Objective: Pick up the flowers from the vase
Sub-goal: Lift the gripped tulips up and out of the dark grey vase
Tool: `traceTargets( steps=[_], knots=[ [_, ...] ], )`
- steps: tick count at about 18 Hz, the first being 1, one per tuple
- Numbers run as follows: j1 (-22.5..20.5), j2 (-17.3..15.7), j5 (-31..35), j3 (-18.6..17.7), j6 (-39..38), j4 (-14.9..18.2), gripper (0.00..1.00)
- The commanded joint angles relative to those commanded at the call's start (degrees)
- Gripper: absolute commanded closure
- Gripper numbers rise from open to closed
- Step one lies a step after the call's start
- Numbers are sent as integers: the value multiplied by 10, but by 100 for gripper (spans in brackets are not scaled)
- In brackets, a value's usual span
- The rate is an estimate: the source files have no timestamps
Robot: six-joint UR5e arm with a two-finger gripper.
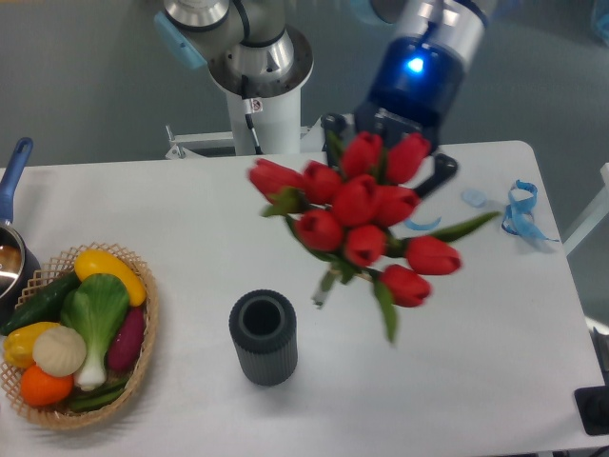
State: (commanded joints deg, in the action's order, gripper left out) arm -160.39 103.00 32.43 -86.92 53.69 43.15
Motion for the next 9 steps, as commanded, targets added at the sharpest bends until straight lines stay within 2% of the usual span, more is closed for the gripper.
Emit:
traceTargets(
  steps=[3, 9],
  knots=[
    [-17, 12, 0, 1, 27, 0, 68],
    [-30, 10, 0, -18, 31, -1, 68]
  ],
)
